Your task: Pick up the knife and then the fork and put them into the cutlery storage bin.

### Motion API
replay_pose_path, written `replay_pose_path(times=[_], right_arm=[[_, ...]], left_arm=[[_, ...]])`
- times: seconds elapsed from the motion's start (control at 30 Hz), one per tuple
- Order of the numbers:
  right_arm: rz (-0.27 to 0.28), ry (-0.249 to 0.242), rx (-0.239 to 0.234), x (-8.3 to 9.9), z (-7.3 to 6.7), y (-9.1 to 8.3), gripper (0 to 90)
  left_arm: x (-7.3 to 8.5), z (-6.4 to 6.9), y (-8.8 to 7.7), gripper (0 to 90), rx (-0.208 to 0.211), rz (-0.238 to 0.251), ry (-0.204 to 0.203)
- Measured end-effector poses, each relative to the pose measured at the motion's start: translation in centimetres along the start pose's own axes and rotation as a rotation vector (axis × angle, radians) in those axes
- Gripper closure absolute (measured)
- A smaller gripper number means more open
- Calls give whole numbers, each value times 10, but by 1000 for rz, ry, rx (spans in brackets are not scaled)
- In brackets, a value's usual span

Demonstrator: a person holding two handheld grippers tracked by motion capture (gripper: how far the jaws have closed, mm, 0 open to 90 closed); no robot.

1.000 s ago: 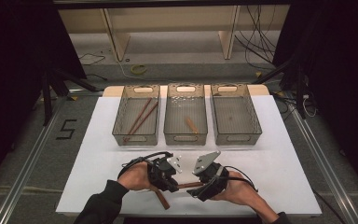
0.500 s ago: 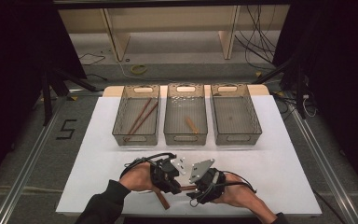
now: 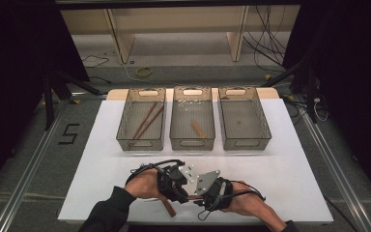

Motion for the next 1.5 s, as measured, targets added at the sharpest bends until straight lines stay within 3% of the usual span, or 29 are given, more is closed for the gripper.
replay_pose_path(times=[0.33, 0.47, 0.63, 0.77, 0.9, 1.07, 1.33, 1.5], right_arm=[[4, -79, -21, 0, -4, -1, 775], [2, -103, -40, 1, -6, -2, 789], [-3, -85, -40, 1, -5, -4, 799], [2, -78, -37, 2, -2, -6, 806], [-7, -65, -26, 4, 1, -6, 812], [-20, -45, 14, 8, 9, -9, 815], [-24, 9, 80, 17, 27, -20, 816], [-27, 55, 139, 23, 40, -29, 816]], left_arm=[[-1, 2, -1, 765, 21, -5, 23], [-1, 4, 1, 764, 28, 5, 12], [-2, 3, 0, 753, 20, 30, 2], [-4, -1, -7, 676, -13, 63, -4], [-5, -6, -16, 526, -59, 106, -36], [-8, -15, -29, 359, -146, 197, -63], [-6, -24, -49, 267, -238, 278, -97], [-5, -26, -58, 241, -268, 334, -103]])
Point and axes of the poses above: each handheld gripper's, and its own axes: y roughly forward along the jaws, x roughly out of its underside, z roughly to its right, the point moved 5 cm from there along y, roughly forward along the jaws, and after that the axes turned 14 degrees about z, right-handed, at the moved point
